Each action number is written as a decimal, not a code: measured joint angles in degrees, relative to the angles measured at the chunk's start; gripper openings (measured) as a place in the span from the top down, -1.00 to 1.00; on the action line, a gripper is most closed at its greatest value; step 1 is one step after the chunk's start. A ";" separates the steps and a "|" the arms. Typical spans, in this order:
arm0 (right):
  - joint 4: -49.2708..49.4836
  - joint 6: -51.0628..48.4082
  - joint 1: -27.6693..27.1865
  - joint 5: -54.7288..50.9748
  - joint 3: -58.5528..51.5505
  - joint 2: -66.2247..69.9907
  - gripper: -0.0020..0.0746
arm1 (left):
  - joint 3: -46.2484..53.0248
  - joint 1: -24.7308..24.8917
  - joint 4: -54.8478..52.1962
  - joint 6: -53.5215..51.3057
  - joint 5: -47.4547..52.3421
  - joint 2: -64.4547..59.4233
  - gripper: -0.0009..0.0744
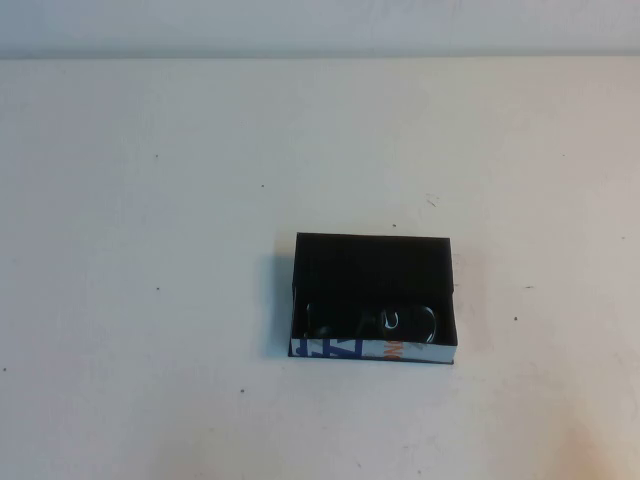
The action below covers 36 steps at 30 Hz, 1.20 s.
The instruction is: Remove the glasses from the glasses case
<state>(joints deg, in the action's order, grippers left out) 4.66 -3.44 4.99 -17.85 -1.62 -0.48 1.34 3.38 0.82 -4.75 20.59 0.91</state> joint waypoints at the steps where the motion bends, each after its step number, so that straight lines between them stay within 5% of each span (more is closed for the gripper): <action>1: 0.00 0.00 0.00 0.00 0.00 0.00 0.99 | 0.00 0.00 0.00 0.00 0.00 0.00 0.99; 25: 1.93 0.00 0.00 9.62 0.00 0.00 0.99 | 0.00 0.00 0.00 0.00 0.00 0.00 0.99; 31: 14.94 0.00 0.00 9.86 0.00 0.00 0.99 | 0.00 0.00 0.00 0.00 0.00 0.00 0.99; 36: 39.90 0.00 0.00 10.60 0.00 0.00 0.99 | 0.00 0.00 0.00 0.00 0.00 0.00 0.99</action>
<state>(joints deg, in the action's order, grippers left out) 44.56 -3.44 4.99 -7.25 -1.62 -0.48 1.34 3.38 0.82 -4.75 20.59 0.91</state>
